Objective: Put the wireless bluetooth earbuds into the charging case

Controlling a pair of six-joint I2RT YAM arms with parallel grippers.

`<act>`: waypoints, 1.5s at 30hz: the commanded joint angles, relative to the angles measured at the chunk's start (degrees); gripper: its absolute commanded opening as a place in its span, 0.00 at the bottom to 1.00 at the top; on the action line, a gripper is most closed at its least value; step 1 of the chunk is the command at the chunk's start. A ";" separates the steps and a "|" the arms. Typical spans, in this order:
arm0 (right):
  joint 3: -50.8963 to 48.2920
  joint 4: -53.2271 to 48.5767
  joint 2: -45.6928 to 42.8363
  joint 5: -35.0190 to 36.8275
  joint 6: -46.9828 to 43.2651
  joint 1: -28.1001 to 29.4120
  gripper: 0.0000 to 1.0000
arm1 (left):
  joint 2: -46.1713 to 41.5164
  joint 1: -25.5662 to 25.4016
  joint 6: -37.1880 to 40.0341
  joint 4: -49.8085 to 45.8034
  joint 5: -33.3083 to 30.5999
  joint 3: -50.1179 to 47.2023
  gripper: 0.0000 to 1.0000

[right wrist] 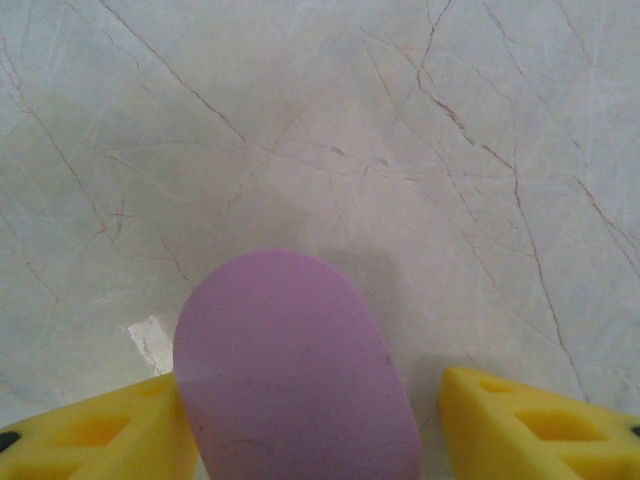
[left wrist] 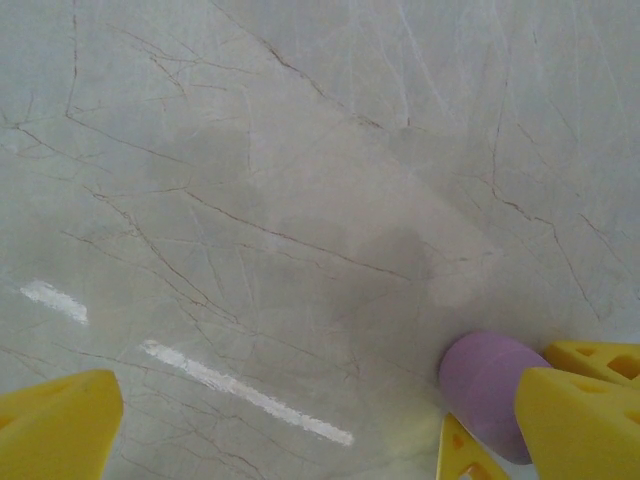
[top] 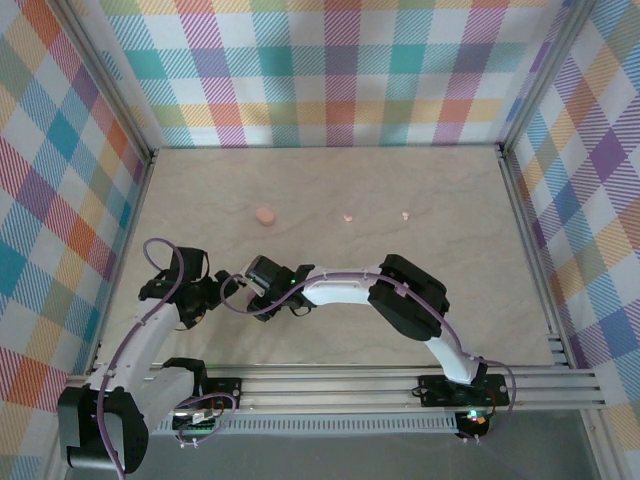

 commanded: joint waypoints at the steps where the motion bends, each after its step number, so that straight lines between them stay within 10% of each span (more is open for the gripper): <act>1: -0.97 0.14 -0.21 0.71 -2.92 0.14 0.59 | -0.84 0.80 0.66 -0.79 -0.48 0.58 1.00; 30: -21.62 6.85 -15.44 -14.73 -26.11 -15.91 0.30 | -6.41 0.14 11.90 17.64 20.76 -4.61 0.81; 45: -15.58 -7.26 -17.48 -19.39 -34.18 -23.38 0.23 | -17.93 -11.12 30.94 41.14 22.23 -9.15 0.82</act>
